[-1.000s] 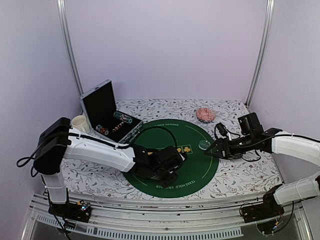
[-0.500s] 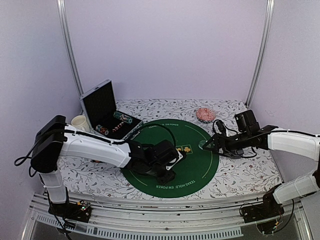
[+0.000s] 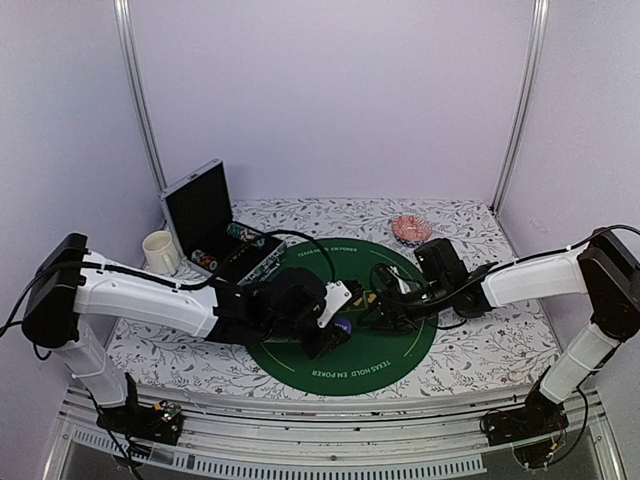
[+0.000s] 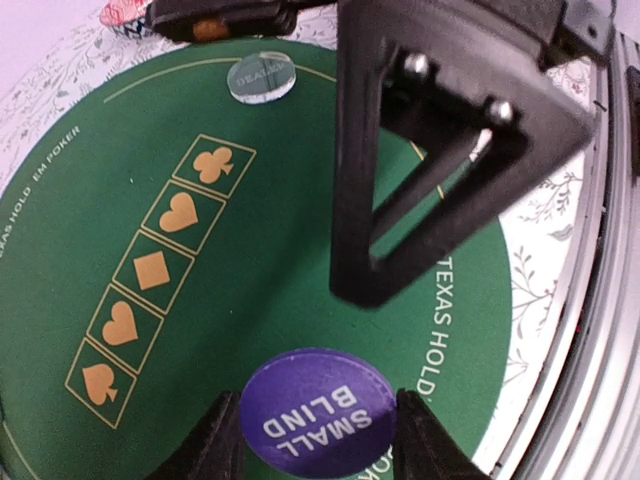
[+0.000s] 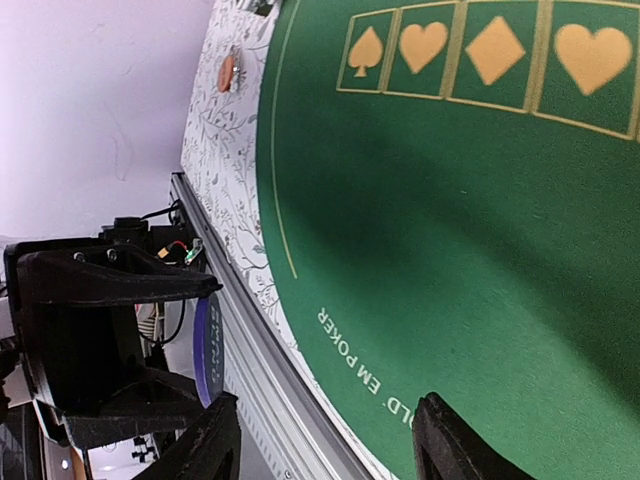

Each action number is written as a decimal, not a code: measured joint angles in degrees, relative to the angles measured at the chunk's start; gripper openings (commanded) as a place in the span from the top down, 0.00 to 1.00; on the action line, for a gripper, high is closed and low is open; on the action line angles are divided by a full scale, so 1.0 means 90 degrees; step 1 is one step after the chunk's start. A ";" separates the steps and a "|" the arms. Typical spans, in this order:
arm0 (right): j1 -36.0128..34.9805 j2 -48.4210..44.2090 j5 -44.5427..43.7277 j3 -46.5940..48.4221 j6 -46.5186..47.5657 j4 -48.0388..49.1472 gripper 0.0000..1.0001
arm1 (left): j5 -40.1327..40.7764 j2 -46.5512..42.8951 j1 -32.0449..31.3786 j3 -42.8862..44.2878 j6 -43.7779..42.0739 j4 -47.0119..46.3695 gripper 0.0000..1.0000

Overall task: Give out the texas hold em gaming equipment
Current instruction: Pass from the left arm to the right

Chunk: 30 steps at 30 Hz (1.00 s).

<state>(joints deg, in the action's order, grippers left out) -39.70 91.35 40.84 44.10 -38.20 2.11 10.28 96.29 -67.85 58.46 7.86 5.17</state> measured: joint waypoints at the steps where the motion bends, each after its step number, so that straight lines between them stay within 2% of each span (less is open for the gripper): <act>1: -0.0087 0.0073 0.0053 0.0029 -0.0049 0.0121 0.41 | 0.0015 -0.0046 0.0002 -0.0034 -0.0068 -0.0095 0.61; 9: -0.0350 0.0486 0.0194 0.0204 -0.0401 0.0886 0.49 | 0.0131 -0.0102 0.0046 -0.0121 -0.0398 -0.0423 0.61; 19: -0.0381 0.0549 -0.0010 0.0335 -0.0440 0.0797 0.48 | 0.0211 -0.0187 0.0058 -0.0367 -0.0449 -0.0542 0.61; 30: -0.0401 0.0002 -0.0279 0.0459 -0.0270 0.0546 0.46 | 0.0248 -0.0233 0.0061 -0.0457 -0.0481 -0.0595 0.61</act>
<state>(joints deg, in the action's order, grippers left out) -43.31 91.37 38.33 48.23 -40.62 7.03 12.51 94.19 -67.31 54.35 3.53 -0.19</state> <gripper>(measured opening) 0.540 0.450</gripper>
